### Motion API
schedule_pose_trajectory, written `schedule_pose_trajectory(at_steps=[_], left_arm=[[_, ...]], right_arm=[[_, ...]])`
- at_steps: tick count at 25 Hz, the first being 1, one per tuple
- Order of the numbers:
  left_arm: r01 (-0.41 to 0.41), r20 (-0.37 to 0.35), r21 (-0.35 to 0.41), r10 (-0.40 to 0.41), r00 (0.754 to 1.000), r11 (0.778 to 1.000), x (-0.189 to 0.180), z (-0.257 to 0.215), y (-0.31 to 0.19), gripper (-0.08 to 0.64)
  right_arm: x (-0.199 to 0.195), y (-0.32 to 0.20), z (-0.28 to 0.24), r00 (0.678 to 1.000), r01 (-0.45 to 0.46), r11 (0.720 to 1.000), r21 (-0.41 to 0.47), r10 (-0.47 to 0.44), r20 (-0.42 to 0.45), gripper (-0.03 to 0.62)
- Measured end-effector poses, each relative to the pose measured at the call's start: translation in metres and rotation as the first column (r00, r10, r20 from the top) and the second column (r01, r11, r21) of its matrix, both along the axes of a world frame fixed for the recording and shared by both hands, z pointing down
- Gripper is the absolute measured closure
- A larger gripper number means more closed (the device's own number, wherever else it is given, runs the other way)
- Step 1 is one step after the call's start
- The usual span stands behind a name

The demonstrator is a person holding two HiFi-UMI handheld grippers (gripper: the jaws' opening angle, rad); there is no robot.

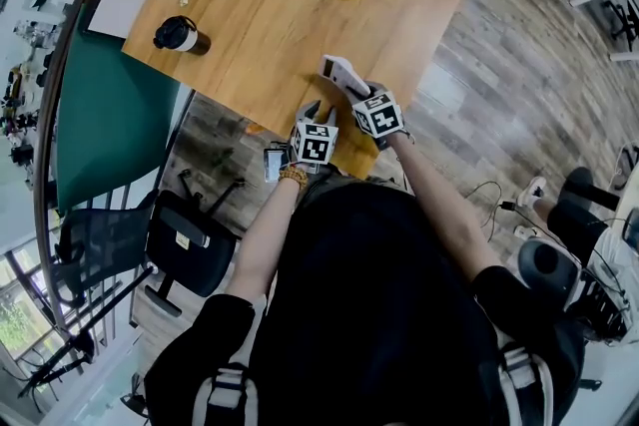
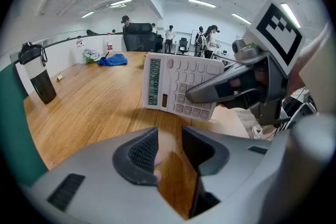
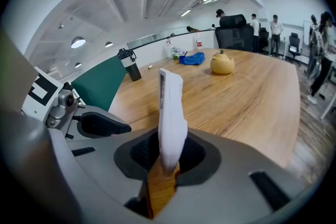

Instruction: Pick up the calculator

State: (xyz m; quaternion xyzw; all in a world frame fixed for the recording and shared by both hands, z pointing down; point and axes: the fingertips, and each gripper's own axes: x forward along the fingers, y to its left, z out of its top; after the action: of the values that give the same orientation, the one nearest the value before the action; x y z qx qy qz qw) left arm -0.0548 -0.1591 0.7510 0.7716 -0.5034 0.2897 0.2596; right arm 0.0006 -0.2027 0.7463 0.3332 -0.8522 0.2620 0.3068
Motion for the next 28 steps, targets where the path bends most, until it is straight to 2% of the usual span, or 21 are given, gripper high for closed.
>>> schedule_pose_trajectory(at_steps=[14, 28], left_arm=[[-0.017, 0.003, 0.043, 0.017, 1.000, 0.999, 0.013, -0.013, -0.006, 0.403], [0.027, -0.038, 0.109, -0.023, 0.999, 0.994, 0.030, -0.045, -0.019, 0.403]], right_arm=[[0.017, 0.002, -0.013, 0.999, -0.026, 1.000, 0.012, 0.026, 0.019, 0.520], [0.031, -0.006, -0.048, 0.997, -0.044, 0.996, 0.074, 0.039, 0.067, 0.520]])
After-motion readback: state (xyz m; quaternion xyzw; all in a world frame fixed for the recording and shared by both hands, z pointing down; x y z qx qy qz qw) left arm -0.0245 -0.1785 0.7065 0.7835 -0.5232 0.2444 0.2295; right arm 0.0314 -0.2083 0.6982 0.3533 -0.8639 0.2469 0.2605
